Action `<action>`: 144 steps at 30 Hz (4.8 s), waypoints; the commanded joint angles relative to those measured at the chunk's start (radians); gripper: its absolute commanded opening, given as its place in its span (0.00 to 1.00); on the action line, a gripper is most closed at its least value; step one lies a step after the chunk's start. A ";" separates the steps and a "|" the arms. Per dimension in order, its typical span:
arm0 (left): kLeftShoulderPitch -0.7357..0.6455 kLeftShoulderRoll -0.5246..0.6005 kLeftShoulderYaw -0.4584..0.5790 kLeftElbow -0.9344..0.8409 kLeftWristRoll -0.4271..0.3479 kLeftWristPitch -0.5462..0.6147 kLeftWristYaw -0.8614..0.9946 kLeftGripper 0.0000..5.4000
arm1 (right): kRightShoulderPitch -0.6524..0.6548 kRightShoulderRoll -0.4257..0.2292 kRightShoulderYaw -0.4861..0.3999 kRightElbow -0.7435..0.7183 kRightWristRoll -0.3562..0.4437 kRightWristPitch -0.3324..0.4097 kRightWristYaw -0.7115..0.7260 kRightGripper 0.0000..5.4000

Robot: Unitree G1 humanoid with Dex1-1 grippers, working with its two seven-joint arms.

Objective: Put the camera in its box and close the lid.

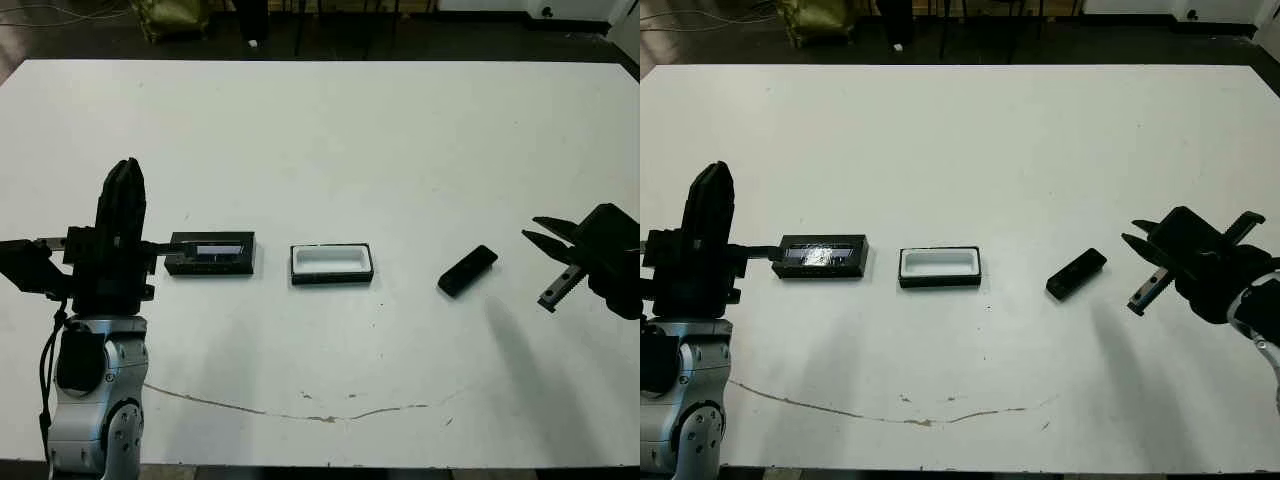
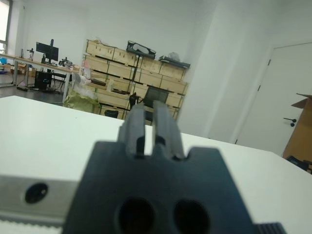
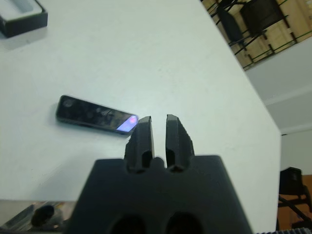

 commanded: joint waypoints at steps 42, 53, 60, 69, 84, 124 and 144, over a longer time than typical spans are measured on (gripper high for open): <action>0.031 -0.009 -0.002 0.005 0.021 0.005 0.008 0.00 | -0.297 -0.109 0.335 0.483 -0.079 -0.141 0.438 0.00; 0.032 -0.013 -0.005 0.011 0.022 -0.006 0.008 0.00 | -0.346 -0.055 0.378 0.604 -0.099 -0.212 0.455 0.00; 0.034 -0.012 -0.005 0.005 0.016 0.004 0.011 0.00 | -0.393 -0.007 0.417 0.703 -0.130 -0.283 0.464 0.00; 0.036 -0.014 -0.006 0.008 0.018 -0.002 0.013 0.00 | -0.442 0.044 0.451 0.797 -0.169 -0.332 0.459 0.00; 0.038 -0.012 -0.010 0.019 0.016 -0.019 0.000 0.00 | -0.539 0.139 0.485 0.936 -0.227 -0.391 0.446 0.00; 0.051 -0.017 -0.021 0.022 0.025 -0.030 0.006 0.00 | -0.713 0.329 0.531 1.092 -0.324 -0.493 0.357 0.00; 0.042 -0.016 -0.017 0.050 0.024 -0.058 -0.016 0.00 | -0.282 0.370 0.069 0.216 0.114 -0.106 -0.019 0.00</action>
